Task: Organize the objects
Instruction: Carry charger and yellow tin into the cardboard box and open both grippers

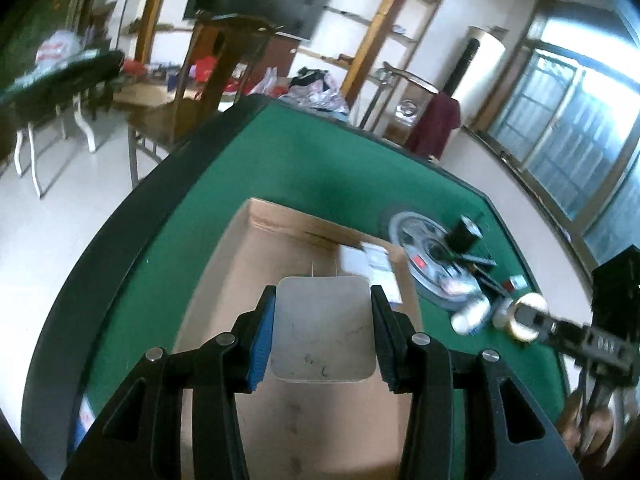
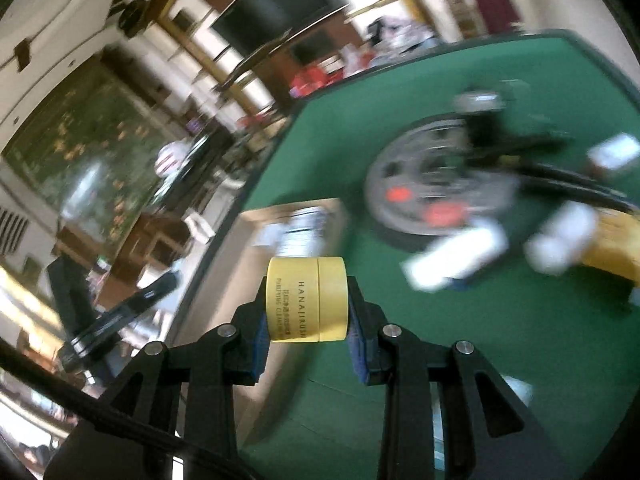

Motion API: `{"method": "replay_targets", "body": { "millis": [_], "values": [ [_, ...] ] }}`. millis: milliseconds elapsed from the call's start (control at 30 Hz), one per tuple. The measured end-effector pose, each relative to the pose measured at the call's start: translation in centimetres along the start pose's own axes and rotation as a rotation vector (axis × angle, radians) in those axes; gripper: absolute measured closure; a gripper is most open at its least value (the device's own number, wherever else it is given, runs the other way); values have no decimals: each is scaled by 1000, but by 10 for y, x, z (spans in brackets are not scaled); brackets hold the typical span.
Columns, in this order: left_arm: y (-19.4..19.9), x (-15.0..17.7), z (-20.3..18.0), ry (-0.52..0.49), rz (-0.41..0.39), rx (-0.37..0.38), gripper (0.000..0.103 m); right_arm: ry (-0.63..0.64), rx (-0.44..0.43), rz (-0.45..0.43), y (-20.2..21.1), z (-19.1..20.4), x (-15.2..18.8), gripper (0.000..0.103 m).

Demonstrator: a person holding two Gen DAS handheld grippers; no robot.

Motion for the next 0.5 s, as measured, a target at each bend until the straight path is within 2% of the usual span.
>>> {"method": "replay_targets", "body": {
  "millis": [67, 233, 367, 500],
  "values": [
    [-18, -9, 12, 23, 6, -14, 64, -1, -28, 48, -33, 19, -5, 73],
    [-58, -16, 38, 128, 79, 33, 64, -13, -51, 149, -111, 52, -19, 73],
    [-77, -16, 55, 177, 107, 37, 64, -39, -72, 203, -153, 59, -28, 73],
    [-86, -19, 62, 217, 111, 69, 64, -76, -52, 234, -180, 51, -30, 73]
  ]
}}
Point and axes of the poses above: each gripper's, at about its wrist camera, not at the fingertips, and y roughly against the way its jaws point, z to its left, x to its underside, the point moved 9 cm from there along -y, roughly the way its jaws point, and after that the axes turned 4 degrees about z, right-handed, at the moved point
